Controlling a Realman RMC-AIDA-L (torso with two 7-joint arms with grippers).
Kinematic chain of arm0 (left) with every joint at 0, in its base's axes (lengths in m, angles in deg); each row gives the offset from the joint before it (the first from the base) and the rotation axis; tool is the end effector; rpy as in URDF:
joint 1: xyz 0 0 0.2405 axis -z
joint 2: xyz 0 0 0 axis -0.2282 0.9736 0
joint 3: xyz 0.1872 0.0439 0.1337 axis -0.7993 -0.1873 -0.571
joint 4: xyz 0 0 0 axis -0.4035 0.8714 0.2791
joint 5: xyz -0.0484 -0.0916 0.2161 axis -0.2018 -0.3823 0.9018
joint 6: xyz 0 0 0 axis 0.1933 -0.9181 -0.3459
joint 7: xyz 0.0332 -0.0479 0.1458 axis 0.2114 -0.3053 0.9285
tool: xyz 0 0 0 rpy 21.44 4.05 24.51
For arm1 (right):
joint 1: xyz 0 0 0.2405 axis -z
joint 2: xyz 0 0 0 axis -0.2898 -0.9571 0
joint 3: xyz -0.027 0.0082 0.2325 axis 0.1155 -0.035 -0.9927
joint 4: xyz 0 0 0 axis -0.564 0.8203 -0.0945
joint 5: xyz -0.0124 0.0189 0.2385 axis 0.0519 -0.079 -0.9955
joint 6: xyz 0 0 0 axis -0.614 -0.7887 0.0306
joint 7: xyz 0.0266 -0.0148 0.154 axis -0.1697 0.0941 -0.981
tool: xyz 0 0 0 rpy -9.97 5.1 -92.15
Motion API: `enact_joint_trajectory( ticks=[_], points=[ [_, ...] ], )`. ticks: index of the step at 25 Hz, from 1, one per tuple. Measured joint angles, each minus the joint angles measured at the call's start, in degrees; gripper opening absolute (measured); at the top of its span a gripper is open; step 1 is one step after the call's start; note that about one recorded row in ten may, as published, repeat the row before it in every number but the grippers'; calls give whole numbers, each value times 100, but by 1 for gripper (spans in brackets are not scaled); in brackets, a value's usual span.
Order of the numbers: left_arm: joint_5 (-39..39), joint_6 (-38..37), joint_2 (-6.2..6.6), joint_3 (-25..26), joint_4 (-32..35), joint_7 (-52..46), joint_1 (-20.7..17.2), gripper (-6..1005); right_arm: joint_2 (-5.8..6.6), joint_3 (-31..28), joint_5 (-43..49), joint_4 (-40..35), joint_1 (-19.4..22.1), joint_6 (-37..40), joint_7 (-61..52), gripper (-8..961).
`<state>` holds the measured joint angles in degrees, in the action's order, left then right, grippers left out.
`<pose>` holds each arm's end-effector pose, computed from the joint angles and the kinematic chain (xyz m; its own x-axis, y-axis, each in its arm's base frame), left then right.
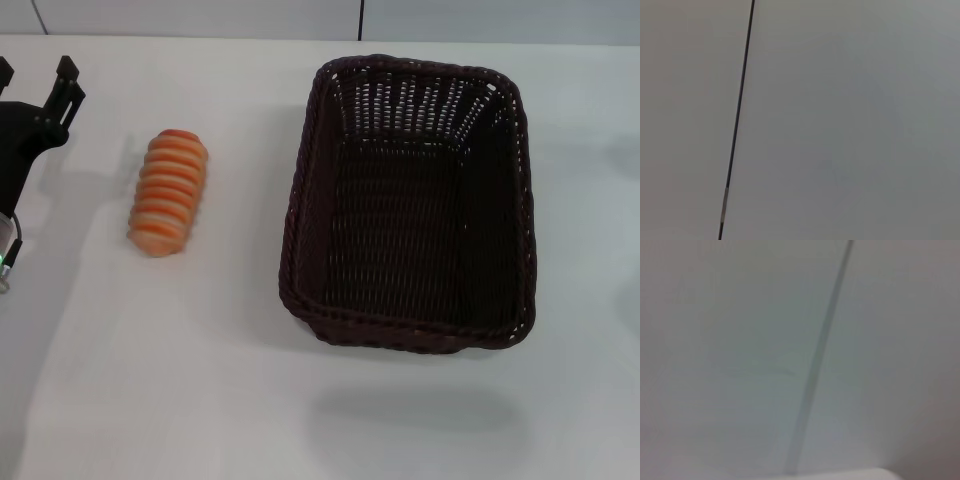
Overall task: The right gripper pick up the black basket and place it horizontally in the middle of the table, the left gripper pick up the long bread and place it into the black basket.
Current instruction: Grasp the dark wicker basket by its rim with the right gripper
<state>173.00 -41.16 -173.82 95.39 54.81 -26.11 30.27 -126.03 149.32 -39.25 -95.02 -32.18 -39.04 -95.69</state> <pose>-0.3303 0.3426 0.0026 0.6213 -0.1031 0.7767 0.7664 -0.1264 -0.6298 0.2083 0.4063 0.0977 0.6668 -0.4823 -0.5681 -0.4686 0.3214 -0.8229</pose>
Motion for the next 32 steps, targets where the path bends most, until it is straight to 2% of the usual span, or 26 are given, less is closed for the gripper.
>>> enact_joint_trajectory(
  ticks=[3,4,5,6,9,11,17,20,23,26,32],
  points=[
    [0,-1,-1,27,24,0,5,770,1,-88,-534,-390,369,792,-2,839],
    [-1,0,-1,30,25,0,3,770,1,-82,-739,-550,603,1367,-2,839],
    [0,0,2,32,26,0,3,770,1,-82,-739,-550,603,1367,-2,839],
    [-1,-1,2,32,26,0,2,770,1,-58,-806,-617,751,1694,-3,839],
    [-1,0,5,34,28,0,-9,770,-6,81,-844,-692,1146,2760,-59,839],
    [0,-1,6,36,28,0,-14,770,-3,167,-842,-597,1424,3744,-113,840],
    [-6,-1,7,42,50,0,-26,770,-8,58,-847,323,2030,7432,-132,840],
    [-8,-1,8,46,74,0,-22,770,1,-133,-852,1090,2007,9026,-130,840],
    [-10,0,8,51,80,0,-15,769,3,-418,-858,2030,1784,10322,-130,840],
    [-10,0,8,51,81,0,-14,769,2,-643,-860,2729,1564,11163,-131,840],
    [-10,0,7,51,80,0,-16,769,-25,-691,-830,2844,1582,11196,310,840]
  ],
)
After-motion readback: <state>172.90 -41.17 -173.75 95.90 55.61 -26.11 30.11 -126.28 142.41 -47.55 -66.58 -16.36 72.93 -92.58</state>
